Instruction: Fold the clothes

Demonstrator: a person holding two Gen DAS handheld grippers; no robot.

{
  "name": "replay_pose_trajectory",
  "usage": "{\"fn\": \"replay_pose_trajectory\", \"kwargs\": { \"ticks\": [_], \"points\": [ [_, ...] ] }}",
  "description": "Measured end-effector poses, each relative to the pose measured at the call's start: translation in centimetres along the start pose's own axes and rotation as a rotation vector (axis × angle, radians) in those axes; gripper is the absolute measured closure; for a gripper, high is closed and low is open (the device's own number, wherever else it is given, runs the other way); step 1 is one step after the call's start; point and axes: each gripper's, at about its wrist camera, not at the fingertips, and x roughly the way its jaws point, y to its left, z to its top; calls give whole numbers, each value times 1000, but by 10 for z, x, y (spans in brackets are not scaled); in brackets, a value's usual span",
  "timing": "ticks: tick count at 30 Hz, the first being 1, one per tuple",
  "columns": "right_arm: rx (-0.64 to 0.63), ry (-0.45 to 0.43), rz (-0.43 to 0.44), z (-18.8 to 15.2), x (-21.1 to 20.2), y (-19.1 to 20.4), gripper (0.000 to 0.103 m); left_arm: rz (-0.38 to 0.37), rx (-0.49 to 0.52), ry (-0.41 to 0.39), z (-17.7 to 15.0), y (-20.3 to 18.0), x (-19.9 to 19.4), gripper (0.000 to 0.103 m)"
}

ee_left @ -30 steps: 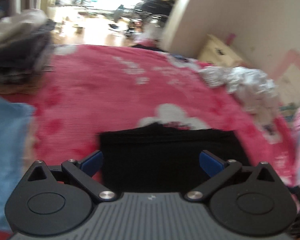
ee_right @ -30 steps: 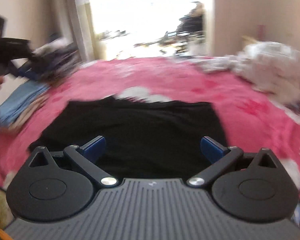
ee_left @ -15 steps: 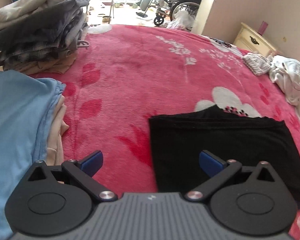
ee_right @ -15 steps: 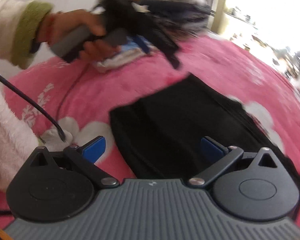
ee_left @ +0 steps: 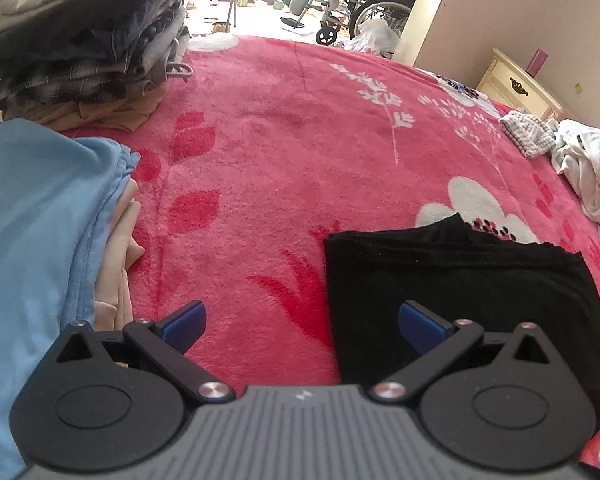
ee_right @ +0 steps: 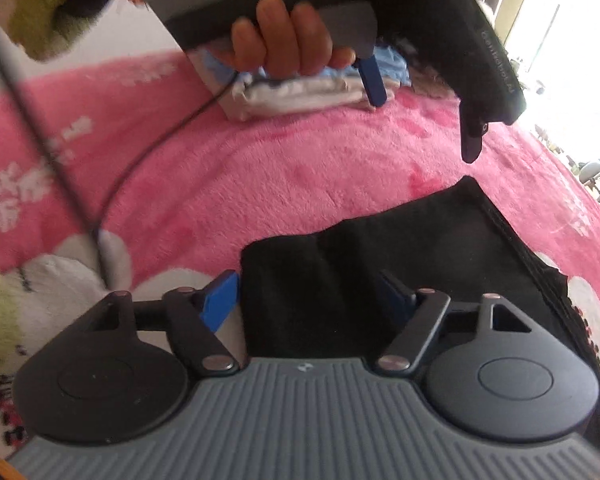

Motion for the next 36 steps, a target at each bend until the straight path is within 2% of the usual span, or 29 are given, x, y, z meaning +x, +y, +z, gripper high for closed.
{"fn": "replay_pose_trajectory", "kwargs": {
  "ticks": [2, 4, 5, 6, 7, 8, 9, 13, 16, 21, 26, 27, 30, 35, 36],
  "points": [
    [-24, 8, 10, 1, 2, 2, 46, 0, -11, 4, 0, 5, 3, 0],
    [-49, 12, 20, 1, 2, 3, 58, -1, -23, 8, 0, 9, 6, 1],
    [-62, 14, 25, 2, 2, 4, 61, -1, -29, 10, 1, 12, 7, 1],
    [-75, 16, 29, 2, 2, 5, 71, -1, -34, 11, 1, 14, 8, 1],
    [-70, 17, 28, 2, 1, 4, 86, -14, -50, 20, 2, 15, 11, 2],
    [-44, 18, 23, 3, 0, 0, 92, -31, -68, 32, 2, 16, 15, 2],
    [16, 15, 28, 3, -4, -10, 94, -49, -87, 44, 3, 16, 18, 3],
    [326, -6, 66, -3, -18, -63, 95, -119, -161, 92, 6, 20, 33, 7],
    [483, -52, 72, -12, -36, -92, 95, -172, -216, 128, 8, 22, 44, 11],
    [475, -121, 68, -15, -65, -94, 95, -259, -309, 188, 11, 26, 62, 13],
    [422, -148, 71, -12, -74, -80, 95, -259, -345, 174, 23, 18, 78, 13],
    [407, -149, 72, -11, -75, -77, 95, -258, -338, 170, 25, 15, 80, 17],
    [382, -159, 80, -6, -77, -73, 95, -260, -310, 160, 32, 7, 85, 41],
    [382, -167, 83, -1, -80, -73, 95, -258, -279, 148, 36, -3, 95, 60],
    [383, -167, 82, -1, -81, -73, 95, -256, -291, 145, 36, -2, 96, 70]
  ]
}}
